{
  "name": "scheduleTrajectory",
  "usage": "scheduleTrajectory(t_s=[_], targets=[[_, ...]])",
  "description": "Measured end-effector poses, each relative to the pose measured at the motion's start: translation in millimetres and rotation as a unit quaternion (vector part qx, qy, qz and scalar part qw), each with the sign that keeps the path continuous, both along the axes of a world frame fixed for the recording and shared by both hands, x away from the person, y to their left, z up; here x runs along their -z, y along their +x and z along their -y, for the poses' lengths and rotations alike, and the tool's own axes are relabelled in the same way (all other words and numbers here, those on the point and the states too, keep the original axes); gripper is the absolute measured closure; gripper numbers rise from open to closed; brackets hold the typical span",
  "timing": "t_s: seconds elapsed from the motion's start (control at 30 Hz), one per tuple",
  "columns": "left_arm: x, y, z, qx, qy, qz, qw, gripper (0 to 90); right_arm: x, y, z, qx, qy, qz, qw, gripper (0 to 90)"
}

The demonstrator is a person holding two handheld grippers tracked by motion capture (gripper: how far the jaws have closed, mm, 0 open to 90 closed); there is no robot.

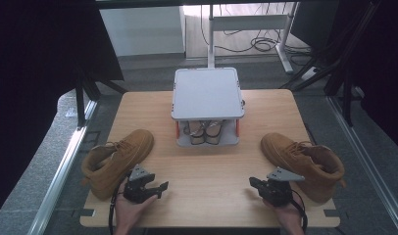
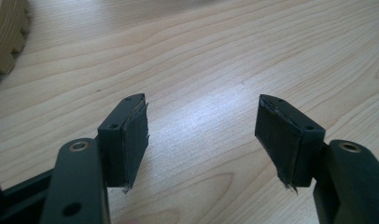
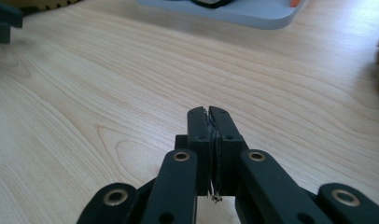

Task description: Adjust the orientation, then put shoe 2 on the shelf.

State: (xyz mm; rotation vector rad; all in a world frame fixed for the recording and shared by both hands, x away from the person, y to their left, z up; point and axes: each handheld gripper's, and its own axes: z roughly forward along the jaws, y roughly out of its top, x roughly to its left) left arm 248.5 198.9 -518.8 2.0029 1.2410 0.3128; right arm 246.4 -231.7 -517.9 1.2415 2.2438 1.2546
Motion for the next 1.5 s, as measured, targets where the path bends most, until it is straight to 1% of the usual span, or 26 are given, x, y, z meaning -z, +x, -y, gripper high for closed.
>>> scheduleTrajectory(t_s=[0.1, 0.17, 0.27, 0.33, 0.37, 0.4, 0.43, 0.5, 0.63, 0.73, 0.77, 0.87, 0.9, 0.97, 1.07, 1.13, 1.23, 1.33, 1.37, 1.47, 1.5], targets=[[-5.6, -0.2, 2.8, 0.000, 0.001, 0.001, 1.0000, 34.2, 1.1, 3.2, -7.3, -0.016, -0.006, 0.001, 0.9999, 85.8], [-12.3, -0.6, 4.2, 0.008, 0.003, 0.008, 0.9999, 33.0, 0.5, 5.1, -10.6, -0.024, -0.008, 0.001, 0.9997, 85.5], [-28.3, -1.2, 4.5, 0.013, 0.003, 0.021, 0.9997, 32.6, 0.1, 6.8, -11.4, -0.029, -0.013, 0.003, 0.9995, 85.7], [-41.6, -1.3, 3.5, 0.012, 0.005, 0.031, 0.9994, 32.6, 0.4, 7.2, -10.2, -0.029, -0.014, 0.001, 0.9995, 85.7], [-46.1, -1.6, 3.2, 0.011, 0.003, 0.033, 0.9994, 32.6, 1.1, 7.0, -9.5, -0.030, -0.013, -0.002, 0.9995, 85.6], [-53.7, -2.0, 1.9, 0.012, -0.001, 0.037, 0.9992, 32.6, 1.9, 6.7, -9.1, -0.030, -0.011, -0.003, 0.9995, 85.4], [-58.3, -2.3, 0.8, 0.012, -0.002, 0.040, 0.9991, 32.6, 2.5, 6.0, -8.2, -0.029, -0.014, -0.004, 0.9995, 84.6], [-72.1, -2.8, -3.1, 0.009, -0.003, 0.051, 0.9987, 32.8, 2.9, 5.4, -6.9, -0.028, -0.015, -0.004, 0.9995, 83.7], [-94.9, -1.1, -14.7, 0.009, -0.002, 0.059, 0.9982, 33.0, 3.7, 4.2, -5.2, -0.021, -0.018, -0.008, 0.9996, 77.4], [-110.2, 1.5, -30.1, -0.001, 0.006, 0.066, 0.9978, 35.5, 5.1, 4.8, -7.1, -0.015, -0.027, -0.011, 0.9994, 72.5], [-113.1, 3.0, -36.0, -0.005, 0.006, 0.064, 0.9979, 36.1, 5.6, 4.8, -8.8, -0.016, -0.030, -0.012, 0.9994, 70.4], [-119.9, 6.0, -55.1, -0.030, 0.008, 0.061, 0.9977, 37.8, 7.4, 4.3, -12.8, -0.017, -0.039, -0.013, 0.9990, 66.5], [-121.3, 6.7, -60.2, -0.034, 0.008, 0.060, 0.9976, 38.4, 8.4, 4.2, -13.6, -0.018, -0.042, -0.014, 0.9989, 65.7], [-125.1, 8.2, -75.9, -0.048, 0.002, 0.065, 0.9967, 39.3, 9.3, 4.0, -13.8, -0.019, -0.049, -0.016, 0.9985, 64.3], [-130.1, 9.5, -93.3, -0.064, 0.002, 0.073, 0.9953, 41.8, 8.7, 4.8, -11.5, -0.016, -0.044, -0.018, 0.9988, 63.4], [-133.3, 11.7, -105.7, -0.072, 0.000, 0.076, 0.9945, 42.9, 8.6, 4.9, -10.9, -0.016, -0.044, -0.019, 0.9987, 62.6], [-136.0, 14.8, -120.5, -0.084, 0.003, 0.079, 0.9934, 43.7, 8.8, 4.7, -11.6, -0.016, -0.048, -0.018, 0.9986, 61.6], [-135.3, 16.8, -133.5, -0.100, 0.003, 0.078, 0.9920, 44.2, 8.0, 4.4, -10.0, -0.015, -0.047, -0.016, 0.9987, 61.0], [-133.8, 17.7, -137.5, -0.102, 0.004, 0.074, 0.9920, 44.4, 7.5, 4.2, -9.0, -0.013, -0.044, -0.017, 0.9988, 60.9], [-126.2, 18.7, -147.4, -0.116, 0.013, 0.069, 0.9907, 45.2, 6.0, 4.2, -4.5, -0.004, -0.041, -0.015, 0.9990, 61.0], [-123.3, 19.0, -150.7, -0.118, 0.011, 0.066, 0.9907, 45.5, 5.8, 4.3, -3.1, -0.001, -0.039, -0.014, 0.9991, 61.0]])
